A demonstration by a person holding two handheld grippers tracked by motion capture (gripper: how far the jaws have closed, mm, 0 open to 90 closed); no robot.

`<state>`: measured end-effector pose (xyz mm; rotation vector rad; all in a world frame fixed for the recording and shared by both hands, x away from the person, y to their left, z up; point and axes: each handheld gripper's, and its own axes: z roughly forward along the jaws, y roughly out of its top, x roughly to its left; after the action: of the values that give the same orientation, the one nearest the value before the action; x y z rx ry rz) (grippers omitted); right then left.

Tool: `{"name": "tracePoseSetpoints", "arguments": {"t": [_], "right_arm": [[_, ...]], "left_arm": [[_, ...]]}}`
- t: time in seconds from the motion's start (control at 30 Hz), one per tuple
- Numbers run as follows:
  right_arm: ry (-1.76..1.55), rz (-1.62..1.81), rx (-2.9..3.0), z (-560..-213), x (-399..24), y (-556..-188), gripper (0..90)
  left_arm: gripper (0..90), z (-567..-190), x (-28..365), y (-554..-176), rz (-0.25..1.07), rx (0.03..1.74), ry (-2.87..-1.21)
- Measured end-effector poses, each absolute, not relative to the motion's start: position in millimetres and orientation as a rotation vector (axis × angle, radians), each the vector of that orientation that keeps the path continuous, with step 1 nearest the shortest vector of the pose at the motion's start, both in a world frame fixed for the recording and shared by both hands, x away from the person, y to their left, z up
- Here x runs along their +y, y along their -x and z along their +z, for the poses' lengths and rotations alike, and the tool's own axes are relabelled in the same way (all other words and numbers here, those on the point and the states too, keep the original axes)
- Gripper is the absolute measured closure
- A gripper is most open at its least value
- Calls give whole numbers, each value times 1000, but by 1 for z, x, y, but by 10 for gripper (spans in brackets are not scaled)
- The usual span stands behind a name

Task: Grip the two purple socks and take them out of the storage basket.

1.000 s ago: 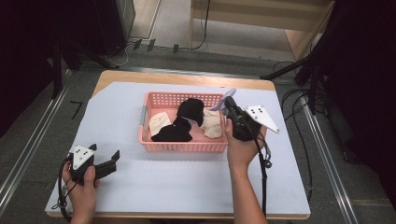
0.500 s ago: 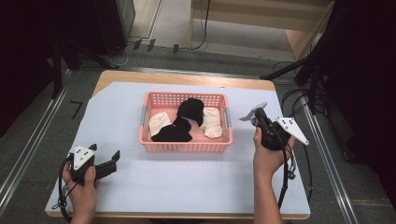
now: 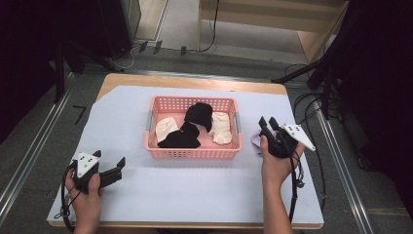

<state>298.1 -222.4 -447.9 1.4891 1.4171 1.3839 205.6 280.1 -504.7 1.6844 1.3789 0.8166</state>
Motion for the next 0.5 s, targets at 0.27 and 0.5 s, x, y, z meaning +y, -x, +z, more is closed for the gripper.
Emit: {"name": "tracePoseSetpoints", "arguments": {"t": [0.27, 0.5], "right_arm": [[-1392, 1441, 1563, -440, -170, -310, 602], [-1369, 1434, 1709, -441, -130, -326, 584]], "left_arm": [[150, -505, 281, -206, 814, 1378, -1690], [150, -505, 281, -206, 813, 1380, -1685]]}}
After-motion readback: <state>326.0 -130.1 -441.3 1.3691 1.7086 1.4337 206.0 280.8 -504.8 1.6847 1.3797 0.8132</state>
